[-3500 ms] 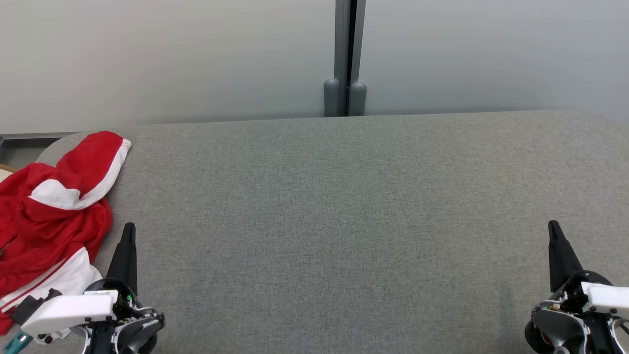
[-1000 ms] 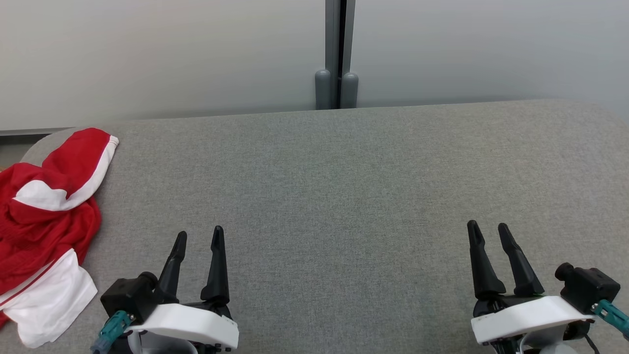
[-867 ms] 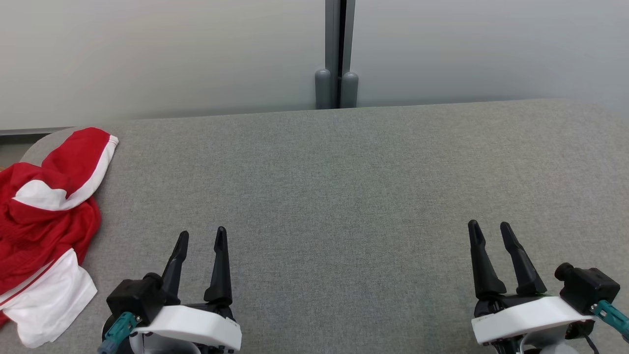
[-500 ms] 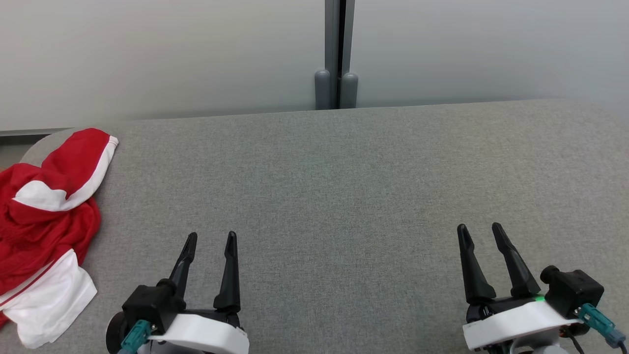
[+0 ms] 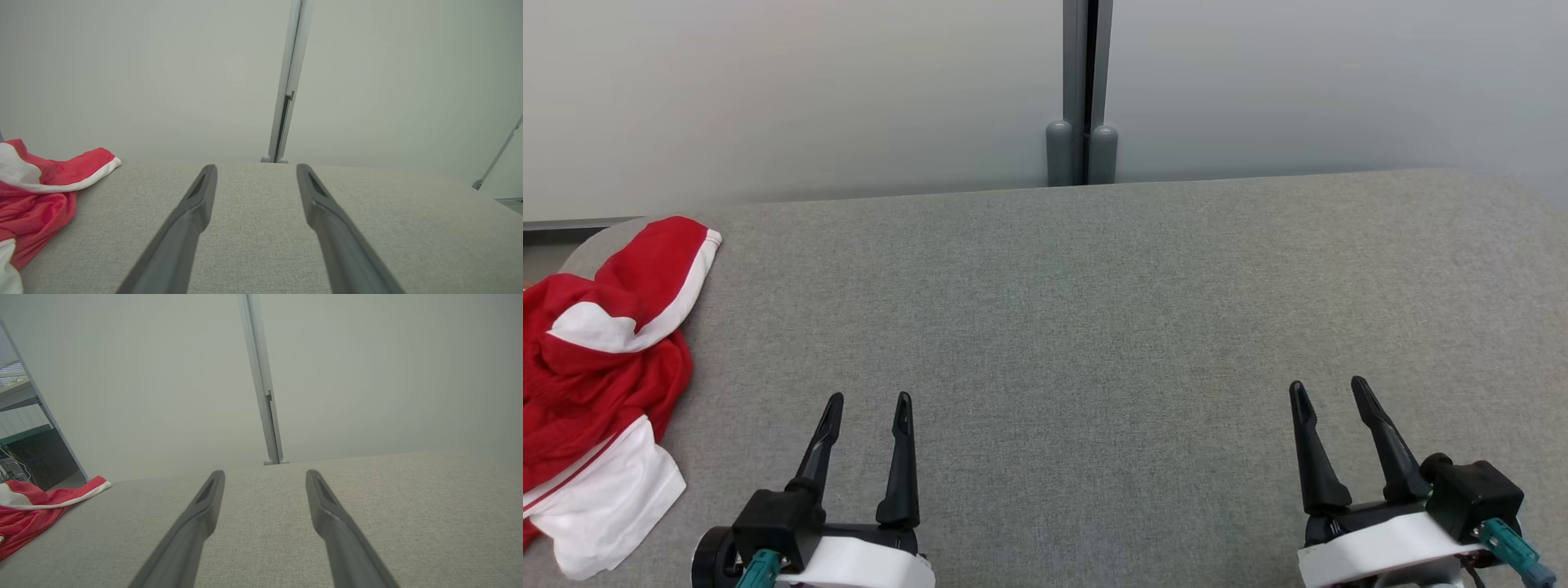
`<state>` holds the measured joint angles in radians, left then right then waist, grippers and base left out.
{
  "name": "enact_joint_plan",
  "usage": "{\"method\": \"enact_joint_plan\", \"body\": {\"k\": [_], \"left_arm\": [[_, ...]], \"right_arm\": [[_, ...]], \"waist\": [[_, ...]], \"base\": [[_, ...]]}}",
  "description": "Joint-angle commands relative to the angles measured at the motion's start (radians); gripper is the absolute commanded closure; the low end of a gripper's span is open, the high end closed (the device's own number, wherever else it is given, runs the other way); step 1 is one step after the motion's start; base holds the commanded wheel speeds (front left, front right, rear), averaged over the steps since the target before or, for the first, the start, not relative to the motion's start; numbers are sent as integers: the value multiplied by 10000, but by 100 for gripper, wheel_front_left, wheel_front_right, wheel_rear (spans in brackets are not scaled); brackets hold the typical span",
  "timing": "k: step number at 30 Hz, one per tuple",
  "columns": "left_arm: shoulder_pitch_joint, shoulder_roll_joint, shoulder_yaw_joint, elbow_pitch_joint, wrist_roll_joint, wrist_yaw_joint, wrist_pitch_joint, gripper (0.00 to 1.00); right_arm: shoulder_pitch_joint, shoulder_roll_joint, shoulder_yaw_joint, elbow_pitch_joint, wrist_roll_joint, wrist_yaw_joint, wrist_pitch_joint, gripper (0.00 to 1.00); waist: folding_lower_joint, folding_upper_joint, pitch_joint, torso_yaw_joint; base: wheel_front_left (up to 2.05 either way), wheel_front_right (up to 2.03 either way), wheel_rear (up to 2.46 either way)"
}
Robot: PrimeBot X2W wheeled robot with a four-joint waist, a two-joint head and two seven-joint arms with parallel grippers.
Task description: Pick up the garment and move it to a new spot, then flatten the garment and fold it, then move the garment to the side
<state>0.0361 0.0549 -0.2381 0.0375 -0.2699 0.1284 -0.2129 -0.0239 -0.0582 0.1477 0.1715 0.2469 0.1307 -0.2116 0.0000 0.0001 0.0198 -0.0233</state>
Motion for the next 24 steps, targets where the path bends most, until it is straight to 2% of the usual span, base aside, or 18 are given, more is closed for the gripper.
{"method": "enact_joint_plan", "body": {"k": [1,7,24], "left_arm": [[36,37,63,-96,209,-22,-85,0],[125,-20,106,-21,732,-119,-194,0],[244,-31,-19,-30,1510,190,-510,0]], "right_arm": [[16,-23,-42,-22,-116,0,-105,0],[121,41,-75,-1,-514,0,-219,0],[154,68,-108,-90,-1239,0,-531,0]], "waist": [[0,-1,-5,-2],[0,-1,-31,-27],[0,-1,-12,-32]], "base": [[0,0,0],[0,0,0],[0,0,0]]}}
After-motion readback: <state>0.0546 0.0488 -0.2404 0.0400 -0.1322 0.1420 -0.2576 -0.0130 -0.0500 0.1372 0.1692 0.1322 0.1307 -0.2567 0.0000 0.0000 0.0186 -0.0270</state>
